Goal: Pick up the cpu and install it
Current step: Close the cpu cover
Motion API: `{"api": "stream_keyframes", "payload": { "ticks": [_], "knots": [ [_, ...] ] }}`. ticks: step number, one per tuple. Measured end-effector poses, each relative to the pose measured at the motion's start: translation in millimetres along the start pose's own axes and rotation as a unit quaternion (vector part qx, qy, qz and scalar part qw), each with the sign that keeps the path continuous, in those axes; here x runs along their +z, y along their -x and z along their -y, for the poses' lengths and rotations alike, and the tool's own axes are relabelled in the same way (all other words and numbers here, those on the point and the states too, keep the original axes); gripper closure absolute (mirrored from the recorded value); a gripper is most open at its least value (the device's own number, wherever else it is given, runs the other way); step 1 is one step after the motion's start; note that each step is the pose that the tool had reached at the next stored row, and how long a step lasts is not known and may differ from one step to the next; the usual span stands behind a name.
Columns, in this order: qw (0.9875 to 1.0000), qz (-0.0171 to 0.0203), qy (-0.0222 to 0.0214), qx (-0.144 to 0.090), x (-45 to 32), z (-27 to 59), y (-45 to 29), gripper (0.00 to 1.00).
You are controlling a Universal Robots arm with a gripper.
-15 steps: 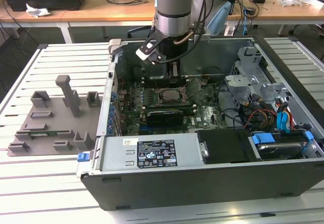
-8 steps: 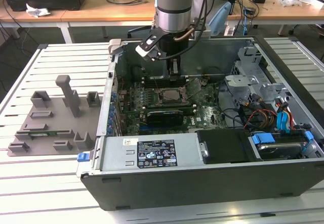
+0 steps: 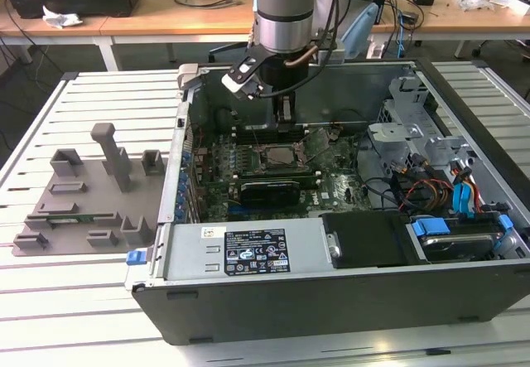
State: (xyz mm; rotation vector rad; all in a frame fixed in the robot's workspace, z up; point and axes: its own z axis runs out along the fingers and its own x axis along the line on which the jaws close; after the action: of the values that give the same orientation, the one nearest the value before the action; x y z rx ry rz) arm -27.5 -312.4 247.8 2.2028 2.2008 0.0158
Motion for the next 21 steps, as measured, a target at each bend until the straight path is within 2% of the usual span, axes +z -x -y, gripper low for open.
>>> {"api": "stream_keyframes", "payload": {
  "ticks": [3,7,11,12,13,14,17,18,21],
  "knots": [
    [1.0000,0.0000,0.0000,0.000,-3.3,-0.1,0.0,0.89],
    [1.0000,0.0000,0.0000,0.000,-17.5,-0.5,0.2,0.89],
    [1.0000,0.0000,0.0000,0.000,-17.9,-2.6,0.2,0.89],
    [1.0000,0.0000,0.0000,0.000,-17.8,-9.6,0.2,0.89],
    [1.0000,0.0000,0.0000,0.000,-17.4,-22.2,0.2,0.89],
    [1.0000,0.0000,-0.0001,0.000,-17.2,-29.6,0.2,0.89],
    [1.0000,-0.0001,-0.0002,0.000,-16.7,-45.3,0.1,0.89],
    [1.0000,0.0000,-0.0003,0.000,-16.5,-53.8,0.1,0.89],
    [1.0000,0.0000,-0.0005,0.000,-16.2,-67.4,0.1,0.89]
  ]
}}
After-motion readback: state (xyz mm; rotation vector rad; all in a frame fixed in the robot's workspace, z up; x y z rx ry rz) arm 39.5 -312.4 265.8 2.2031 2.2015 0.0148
